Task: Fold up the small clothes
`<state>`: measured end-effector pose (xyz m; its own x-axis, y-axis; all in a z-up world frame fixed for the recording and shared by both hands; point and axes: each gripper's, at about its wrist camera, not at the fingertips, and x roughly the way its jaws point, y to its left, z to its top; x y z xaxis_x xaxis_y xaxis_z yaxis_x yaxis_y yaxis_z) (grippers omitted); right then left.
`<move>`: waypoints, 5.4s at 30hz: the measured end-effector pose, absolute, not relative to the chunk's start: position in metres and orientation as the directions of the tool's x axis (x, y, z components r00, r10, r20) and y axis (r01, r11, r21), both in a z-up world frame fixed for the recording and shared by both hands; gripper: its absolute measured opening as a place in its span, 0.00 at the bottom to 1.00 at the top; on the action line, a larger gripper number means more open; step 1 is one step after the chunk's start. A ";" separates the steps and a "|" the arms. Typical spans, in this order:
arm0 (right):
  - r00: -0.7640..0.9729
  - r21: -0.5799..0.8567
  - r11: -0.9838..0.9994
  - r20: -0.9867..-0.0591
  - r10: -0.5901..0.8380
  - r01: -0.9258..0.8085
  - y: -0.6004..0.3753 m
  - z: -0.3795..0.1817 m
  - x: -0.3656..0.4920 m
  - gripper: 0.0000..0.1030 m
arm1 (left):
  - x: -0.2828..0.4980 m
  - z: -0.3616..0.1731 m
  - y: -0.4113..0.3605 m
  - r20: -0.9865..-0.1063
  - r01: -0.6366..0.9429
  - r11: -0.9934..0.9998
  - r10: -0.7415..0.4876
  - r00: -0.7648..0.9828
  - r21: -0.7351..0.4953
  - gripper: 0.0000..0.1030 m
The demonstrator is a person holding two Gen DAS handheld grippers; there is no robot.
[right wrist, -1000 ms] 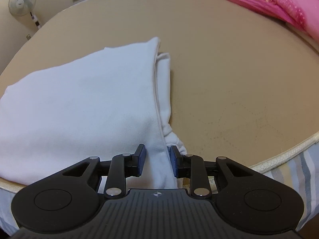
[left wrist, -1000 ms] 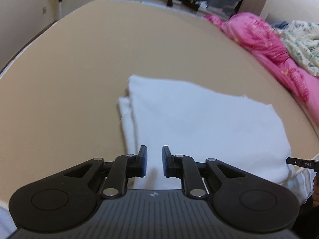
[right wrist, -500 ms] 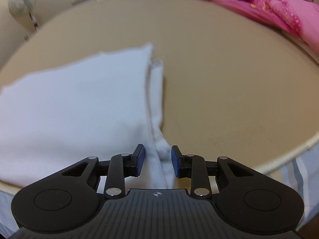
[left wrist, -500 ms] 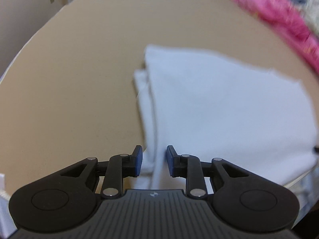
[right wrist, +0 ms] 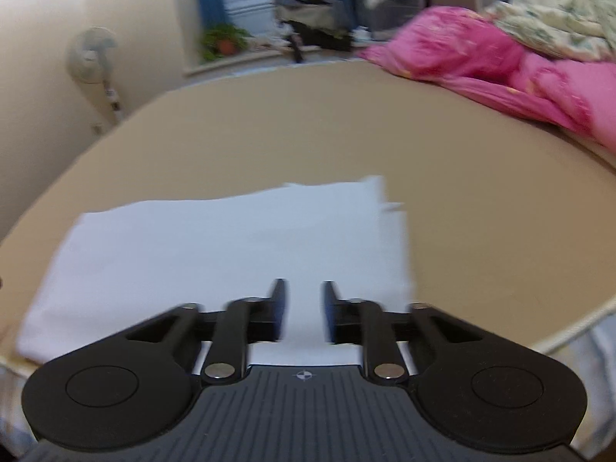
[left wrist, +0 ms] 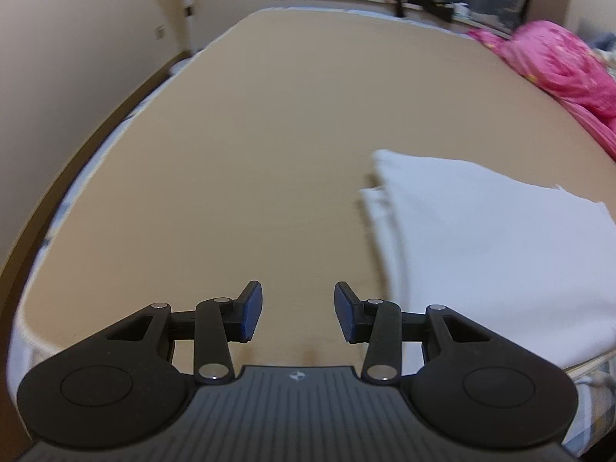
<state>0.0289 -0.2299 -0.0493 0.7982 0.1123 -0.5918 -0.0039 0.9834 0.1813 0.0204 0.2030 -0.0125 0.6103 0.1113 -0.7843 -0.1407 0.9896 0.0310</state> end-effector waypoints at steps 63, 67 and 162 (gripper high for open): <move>0.703 0.478 0.853 -0.680 0.209 0.208 -0.418 -0.022 0.024 0.41 | 0.036 0.008 -0.036 -0.667 0.371 0.928 -0.305 0.680 -0.047 0.45; 0.581 0.398 0.904 -0.777 0.242 0.155 -0.407 -0.049 0.043 0.41 | 0.038 -0.018 -0.088 -0.663 0.428 0.899 -0.378 0.646 -0.096 0.42; 0.771 0.188 0.982 -0.628 0.111 0.012 -0.228 0.042 0.020 0.82 | 0.004 0.023 0.045 -0.691 0.024 0.999 0.006 0.723 0.034 0.92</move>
